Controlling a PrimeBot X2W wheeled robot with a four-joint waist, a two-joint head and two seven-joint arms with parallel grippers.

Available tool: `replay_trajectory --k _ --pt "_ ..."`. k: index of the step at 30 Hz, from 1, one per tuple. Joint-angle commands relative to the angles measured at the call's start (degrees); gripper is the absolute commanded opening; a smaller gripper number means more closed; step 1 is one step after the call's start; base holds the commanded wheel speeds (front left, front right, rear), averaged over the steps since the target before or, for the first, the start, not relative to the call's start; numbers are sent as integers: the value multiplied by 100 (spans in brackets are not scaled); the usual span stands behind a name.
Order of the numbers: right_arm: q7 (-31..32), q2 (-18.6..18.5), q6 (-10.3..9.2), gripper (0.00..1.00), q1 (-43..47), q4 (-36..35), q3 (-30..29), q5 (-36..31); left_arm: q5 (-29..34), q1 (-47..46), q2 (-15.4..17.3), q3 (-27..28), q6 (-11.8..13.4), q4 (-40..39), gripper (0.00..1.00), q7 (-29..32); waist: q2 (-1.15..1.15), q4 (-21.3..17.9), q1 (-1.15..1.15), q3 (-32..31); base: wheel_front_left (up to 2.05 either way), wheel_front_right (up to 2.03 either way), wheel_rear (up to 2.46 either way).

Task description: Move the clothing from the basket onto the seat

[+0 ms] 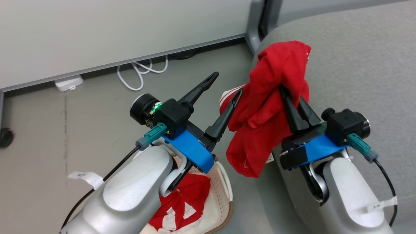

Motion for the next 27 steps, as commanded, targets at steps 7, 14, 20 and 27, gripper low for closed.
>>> replay_trajectory --k 7,14,20,27 --pt "-22 -84 3 0 257 -385 -182 -52 175 176 59 13 18 -170 100 -26 0 -468 0 110 0 0 0" --pt "-23 -109 3 0 486 -703 -455 -65 346 213 56 -19 4 -244 100 -25 0 -806 0 186 0 0 0" --pt "-22 -97 3 0 732 -918 -702 -60 439 193 5 -44 -7 -264 100 -27 0 -965 0 263 0 0 0" --pt "-23 -72 3 0 831 -1181 -901 -110 503 113 -21 -38 -29 -268 100 -26 0 -980 0 381 0 0 0"
